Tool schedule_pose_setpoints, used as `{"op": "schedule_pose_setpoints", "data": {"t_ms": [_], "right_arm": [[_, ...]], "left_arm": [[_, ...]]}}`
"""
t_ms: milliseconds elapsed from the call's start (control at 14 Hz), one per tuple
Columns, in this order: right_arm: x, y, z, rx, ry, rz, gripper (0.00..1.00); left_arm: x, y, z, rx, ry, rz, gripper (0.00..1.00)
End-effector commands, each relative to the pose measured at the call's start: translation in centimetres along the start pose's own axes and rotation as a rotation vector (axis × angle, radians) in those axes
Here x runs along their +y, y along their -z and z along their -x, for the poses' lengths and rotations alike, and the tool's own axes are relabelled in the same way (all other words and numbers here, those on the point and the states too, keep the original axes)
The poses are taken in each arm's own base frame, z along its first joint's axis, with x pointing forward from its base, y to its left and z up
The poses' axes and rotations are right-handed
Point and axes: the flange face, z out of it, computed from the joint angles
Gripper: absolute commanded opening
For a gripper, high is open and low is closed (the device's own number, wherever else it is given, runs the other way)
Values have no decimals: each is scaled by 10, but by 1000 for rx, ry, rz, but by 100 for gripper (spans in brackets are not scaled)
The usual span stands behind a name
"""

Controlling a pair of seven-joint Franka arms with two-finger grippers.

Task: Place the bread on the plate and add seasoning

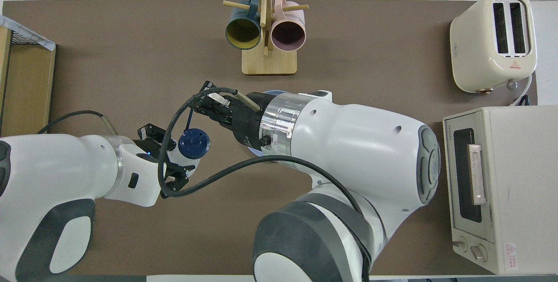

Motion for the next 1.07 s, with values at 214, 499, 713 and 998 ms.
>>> {"op": "schedule_pose_setpoints", "data": {"t_ms": [214, 499, 713, 998], "right_arm": [[49, 52, -68, 58, 316, 494, 100], [84, 149, -150, -41, 440, 746, 100], [101, 191, -171, -112, 509, 898, 100], [124, 230, -176, -196, 528, 958, 100]], "left_arm": [[-9, 9, -4, -19, -26, -27, 0], [-32, 16, -34, -185, -88, -92, 0], [-37, 13, -58, -292, -123, -146, 0], [-38, -24, -103, -499, -183, -195, 0]]}}
